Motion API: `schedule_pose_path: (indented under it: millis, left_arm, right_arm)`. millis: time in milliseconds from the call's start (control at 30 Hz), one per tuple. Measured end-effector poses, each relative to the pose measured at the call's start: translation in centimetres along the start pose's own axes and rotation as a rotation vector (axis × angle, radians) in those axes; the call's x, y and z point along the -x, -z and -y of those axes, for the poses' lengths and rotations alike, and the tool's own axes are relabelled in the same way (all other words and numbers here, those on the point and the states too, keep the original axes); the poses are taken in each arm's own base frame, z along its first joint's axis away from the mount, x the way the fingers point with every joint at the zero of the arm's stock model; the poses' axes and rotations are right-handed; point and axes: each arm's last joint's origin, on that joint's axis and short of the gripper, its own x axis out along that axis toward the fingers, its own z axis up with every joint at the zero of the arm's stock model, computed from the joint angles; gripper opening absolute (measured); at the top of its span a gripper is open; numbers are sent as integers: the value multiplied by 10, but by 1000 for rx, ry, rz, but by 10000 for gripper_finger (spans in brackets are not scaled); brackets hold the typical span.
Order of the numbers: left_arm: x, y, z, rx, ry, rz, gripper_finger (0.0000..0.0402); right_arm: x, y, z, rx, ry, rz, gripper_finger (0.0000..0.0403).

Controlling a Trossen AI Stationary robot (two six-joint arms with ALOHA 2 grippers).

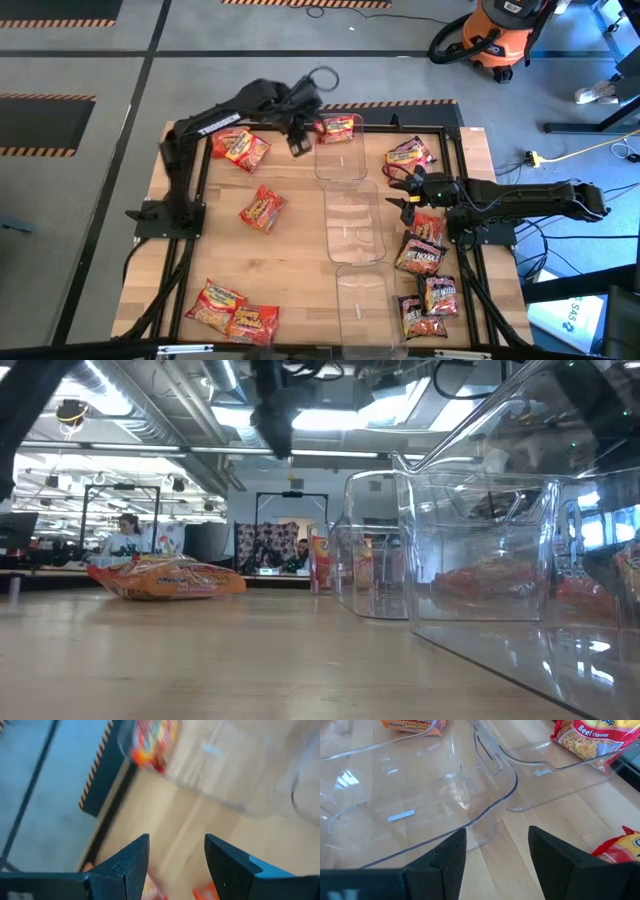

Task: Sort Maruchan noodles
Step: Put the red noodle pack into the top transparent bin

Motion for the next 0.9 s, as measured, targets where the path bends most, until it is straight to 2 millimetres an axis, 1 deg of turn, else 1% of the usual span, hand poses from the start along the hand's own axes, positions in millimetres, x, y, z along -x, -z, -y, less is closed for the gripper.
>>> schedule_pose_path:
  millis: [100, 200, 367, 500, 600, 667, 767, 900]
  left_arm:
    - [-3, 27, 5, 38, 5, 22, 184]
    - [-1, 57, 4, 99, 12, 93, 184]
    - [-2, 105, -7, 182, -10, 166, 184]
    - [-8, 132, -12, 248, -43, 167, 184]
    - [-12, 140, -12, 258, -63, 158, 184]
    - [-15, 143, -11, 279, -127, 155, 184]
    - [-17, 142, -11, 283, -235, 156, 184]
    - [-16, 141, -9, 308, -311, 183, 184]
  right_arm:
    - [0, 0, 0, -1, 0, 2, 193]
    - [0, 0, 0, -2, -1, 3, 193]
    - [0, -1, 0, -14, -1, 9, 193]
    - [0, -2, 0, -17, -1, 23, 193]
    - [0, -4, 0, -35, -4, 41, 193]
    - [0, -4, 0, -36, -2, 46, 193]
    - [0, -4, 0, -37, 16, 47, 193]
    - [0, -4, 0, -37, 20, 47, 193]
